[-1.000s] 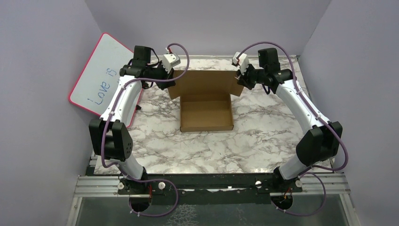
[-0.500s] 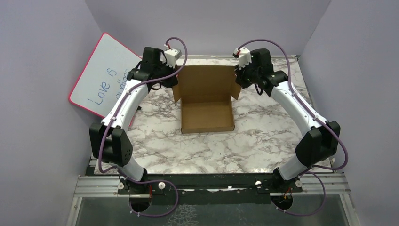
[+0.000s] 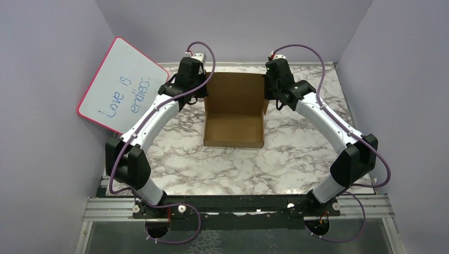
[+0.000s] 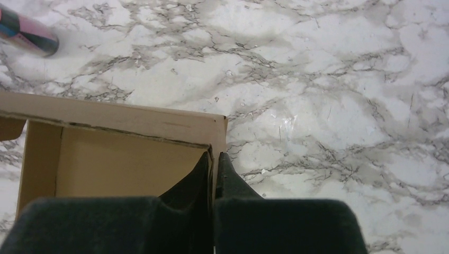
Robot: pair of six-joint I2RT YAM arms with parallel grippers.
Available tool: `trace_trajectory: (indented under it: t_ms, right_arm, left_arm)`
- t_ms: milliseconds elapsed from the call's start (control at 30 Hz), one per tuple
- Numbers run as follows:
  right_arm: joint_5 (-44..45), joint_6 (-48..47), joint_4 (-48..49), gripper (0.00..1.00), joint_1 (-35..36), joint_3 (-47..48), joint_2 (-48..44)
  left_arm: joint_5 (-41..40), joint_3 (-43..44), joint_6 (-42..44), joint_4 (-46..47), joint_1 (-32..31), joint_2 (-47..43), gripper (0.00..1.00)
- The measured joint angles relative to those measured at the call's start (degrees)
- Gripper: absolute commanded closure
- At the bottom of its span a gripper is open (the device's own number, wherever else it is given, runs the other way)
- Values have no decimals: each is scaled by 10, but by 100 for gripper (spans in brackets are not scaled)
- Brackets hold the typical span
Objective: Fold the paper box
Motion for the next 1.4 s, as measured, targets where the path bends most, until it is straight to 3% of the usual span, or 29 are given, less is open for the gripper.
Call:
trace_trajectory:
  t_ms: [133,233,433,600,1100,1400]
  right_arm:
    - [44,52,-10,99,13,2,1]
    - [64,75,-14,99,15,2,1]
    - [75,69,6,72,18,-25,-14]
    - [59,38,27,61,22,-64,-47]
    - [-14,-59,29,31,22,-119,-139]
    - [-89,-137,81,34,-17,-218,-206]
  left_arm:
    - [-31,-21,-37,35,-12,-5,95]
    - [-41,-30,-49,50,-19,-7,88]
    - [-55,-55,-51,70,-25,-34,64]
    - [-55,-83,-33,83,-21,-93,49]
    - [15,-243,31,65,75,-280,36]
    - [73,-316,97,87,100,-333,38]
